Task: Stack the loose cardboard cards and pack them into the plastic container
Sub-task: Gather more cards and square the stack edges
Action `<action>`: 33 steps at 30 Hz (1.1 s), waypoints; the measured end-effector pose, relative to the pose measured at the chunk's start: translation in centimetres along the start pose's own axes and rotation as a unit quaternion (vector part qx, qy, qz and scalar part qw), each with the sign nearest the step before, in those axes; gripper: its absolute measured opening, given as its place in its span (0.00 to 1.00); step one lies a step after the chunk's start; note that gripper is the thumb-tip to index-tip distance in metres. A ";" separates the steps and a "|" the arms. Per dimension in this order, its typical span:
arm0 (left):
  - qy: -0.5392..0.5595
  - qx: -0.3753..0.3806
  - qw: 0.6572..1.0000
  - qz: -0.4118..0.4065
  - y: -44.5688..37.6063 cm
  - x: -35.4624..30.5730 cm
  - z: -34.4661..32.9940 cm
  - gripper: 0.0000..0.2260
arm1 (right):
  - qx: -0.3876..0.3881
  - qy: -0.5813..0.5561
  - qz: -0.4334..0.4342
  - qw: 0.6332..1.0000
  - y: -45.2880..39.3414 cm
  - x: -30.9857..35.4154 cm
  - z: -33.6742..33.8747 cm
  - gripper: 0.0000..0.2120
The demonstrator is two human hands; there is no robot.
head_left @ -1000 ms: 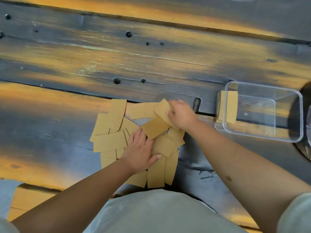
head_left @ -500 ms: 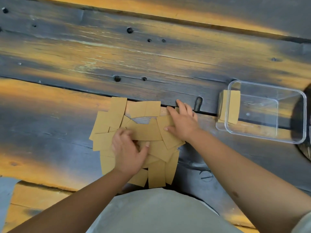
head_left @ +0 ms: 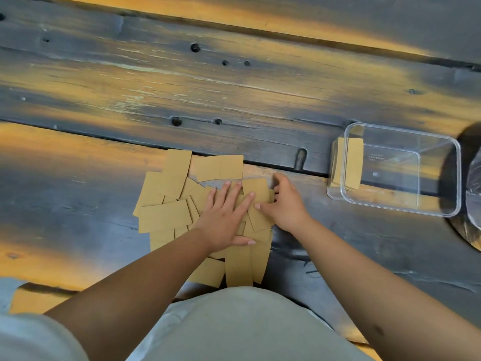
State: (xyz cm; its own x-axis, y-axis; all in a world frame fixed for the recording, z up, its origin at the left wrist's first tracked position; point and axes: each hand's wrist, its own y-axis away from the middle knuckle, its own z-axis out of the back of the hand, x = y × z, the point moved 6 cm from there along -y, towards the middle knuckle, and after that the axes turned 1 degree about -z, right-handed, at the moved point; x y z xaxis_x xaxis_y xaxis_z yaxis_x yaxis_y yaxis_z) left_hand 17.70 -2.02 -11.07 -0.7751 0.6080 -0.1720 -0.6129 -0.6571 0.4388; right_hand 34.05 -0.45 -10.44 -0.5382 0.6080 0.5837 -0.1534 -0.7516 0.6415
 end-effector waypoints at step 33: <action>0.164 -0.189 0.966 -0.064 0.7 -1.0 0.9 0.51 | 0.103 -0.234 -0.081 0.963 2.8 0.6 -2.6 0.20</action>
State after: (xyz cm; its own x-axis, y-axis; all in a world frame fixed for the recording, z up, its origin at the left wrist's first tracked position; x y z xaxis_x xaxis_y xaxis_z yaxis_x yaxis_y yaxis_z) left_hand 18.20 -2.66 -9.84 -0.6584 0.5612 -0.5016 -0.6708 -0.7398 0.0527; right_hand 31.14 -2.85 -9.58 -0.0810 0.7976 0.5978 -0.0098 -0.6004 0.7997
